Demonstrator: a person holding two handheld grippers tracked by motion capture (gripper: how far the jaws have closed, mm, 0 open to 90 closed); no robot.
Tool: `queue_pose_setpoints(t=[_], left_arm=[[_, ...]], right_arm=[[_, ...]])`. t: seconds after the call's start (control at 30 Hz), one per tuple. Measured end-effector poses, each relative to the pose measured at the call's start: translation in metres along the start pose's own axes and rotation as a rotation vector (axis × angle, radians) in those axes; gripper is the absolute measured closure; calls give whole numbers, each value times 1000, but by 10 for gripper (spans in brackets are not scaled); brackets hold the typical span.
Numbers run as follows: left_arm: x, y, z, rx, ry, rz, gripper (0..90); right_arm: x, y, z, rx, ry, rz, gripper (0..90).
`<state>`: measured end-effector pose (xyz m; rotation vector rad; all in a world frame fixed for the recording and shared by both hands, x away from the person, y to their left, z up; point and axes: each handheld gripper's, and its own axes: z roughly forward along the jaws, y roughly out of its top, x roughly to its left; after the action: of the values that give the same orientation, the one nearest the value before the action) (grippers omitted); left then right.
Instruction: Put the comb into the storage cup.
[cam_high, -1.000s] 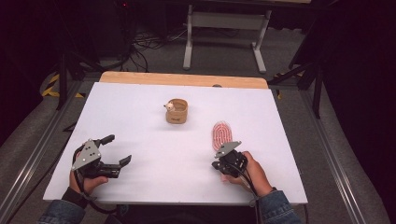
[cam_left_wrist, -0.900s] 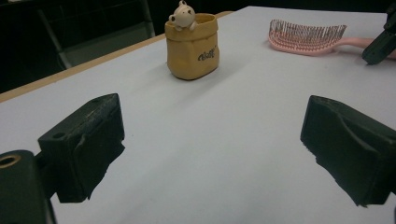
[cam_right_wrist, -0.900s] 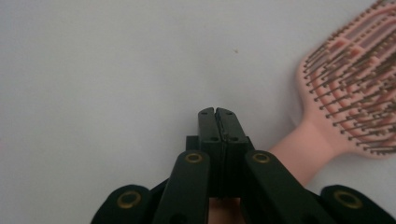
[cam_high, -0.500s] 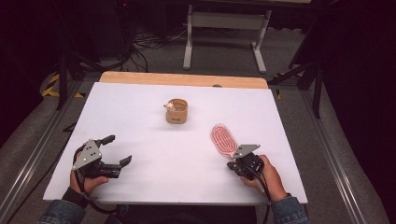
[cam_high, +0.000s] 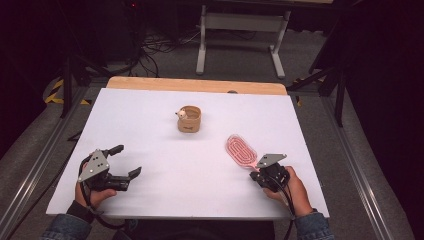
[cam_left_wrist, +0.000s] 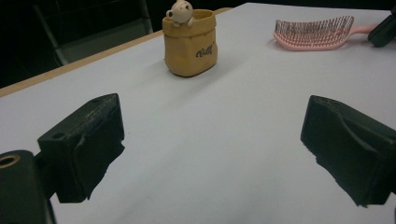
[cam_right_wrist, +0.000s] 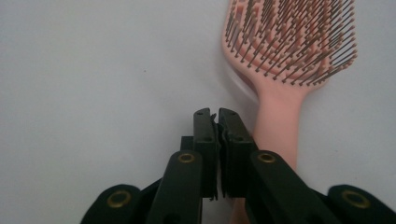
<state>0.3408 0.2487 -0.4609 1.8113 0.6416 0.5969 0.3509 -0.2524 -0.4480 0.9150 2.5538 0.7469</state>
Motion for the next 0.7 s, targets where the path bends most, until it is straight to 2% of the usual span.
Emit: queue_pose_setpoints(t=[0.13,0.2,0.23,0.27,0.33,0.37,0.43,0.5,0.53,0.57,0.7], left_arm=[[0,0,0,-3,2,1,72],[0,0,0,-3,3,1,72],[0,0,0,-3,3,2,72],[0,0,0,-4,3,1,72],[0,0,0,-2,3,2,72],[0,0,0,0,1,2,72],[0,0,0,1,1,5,72],[0,0,0,0,1,1,71],[0,0,0,3,1,3,71],[0,0,0,3,0,3,71],[0,0,2,1,-4,-11,71]], right_arm=[[0,2,-7,-31,-2,8,809],[0,4,-14,-58,-19,20,762],[-1,5,-20,-84,-46,20,720],[-1,5,-20,-84,-46,20,720],[-2,7,-25,-98,-83,40,595],[-4,7,-26,-97,-95,50,560],[-7,7,-27,-88,-137,83,380],[-10,7,-26,-80,-157,112,295],[-12,7,-25,-74,-171,133,214],[-14,8,-24,-67,-180,154,169],[-20,10,-22,-54,-176,200,120]])
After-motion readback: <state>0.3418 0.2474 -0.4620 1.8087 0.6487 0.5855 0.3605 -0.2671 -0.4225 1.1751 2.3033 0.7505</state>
